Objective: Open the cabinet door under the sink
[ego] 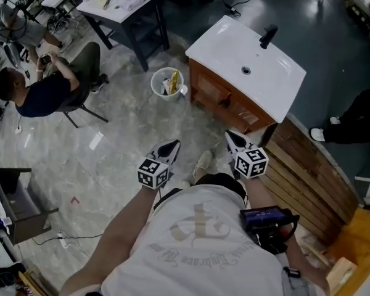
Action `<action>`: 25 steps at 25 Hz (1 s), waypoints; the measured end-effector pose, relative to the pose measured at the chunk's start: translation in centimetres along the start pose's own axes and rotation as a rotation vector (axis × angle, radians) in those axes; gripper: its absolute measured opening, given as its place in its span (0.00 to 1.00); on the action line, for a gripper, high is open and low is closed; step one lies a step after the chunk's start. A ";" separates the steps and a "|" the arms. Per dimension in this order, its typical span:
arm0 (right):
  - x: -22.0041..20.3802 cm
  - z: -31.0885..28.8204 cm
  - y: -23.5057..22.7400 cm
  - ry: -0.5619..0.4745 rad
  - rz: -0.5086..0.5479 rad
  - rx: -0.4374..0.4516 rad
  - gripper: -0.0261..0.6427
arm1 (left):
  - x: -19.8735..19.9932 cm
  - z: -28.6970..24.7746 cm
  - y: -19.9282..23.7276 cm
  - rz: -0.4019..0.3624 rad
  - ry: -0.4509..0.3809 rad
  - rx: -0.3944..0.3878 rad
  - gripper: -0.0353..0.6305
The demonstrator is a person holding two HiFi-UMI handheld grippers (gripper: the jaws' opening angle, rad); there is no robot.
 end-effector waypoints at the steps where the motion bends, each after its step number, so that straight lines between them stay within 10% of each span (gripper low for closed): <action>1: 0.4 -0.6 -0.6 -0.004 -0.001 -0.003 0.06 | 0.7 -0.9 0.4 -0.008 0.001 -0.007 0.07; 25: 0.9 -7.0 -13.7 0.036 -0.143 -0.115 0.06 | 5.2 -19.3 3.3 -0.110 0.234 -0.154 0.07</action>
Point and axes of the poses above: the fingertips, and each gripper's own axes: z backward along the fingers, y to its left, x out of its top, the point moved 10 cm from there along z, backward along the fingers, and after that the axes turned 4 degrees about x, right-handed, at the moved point
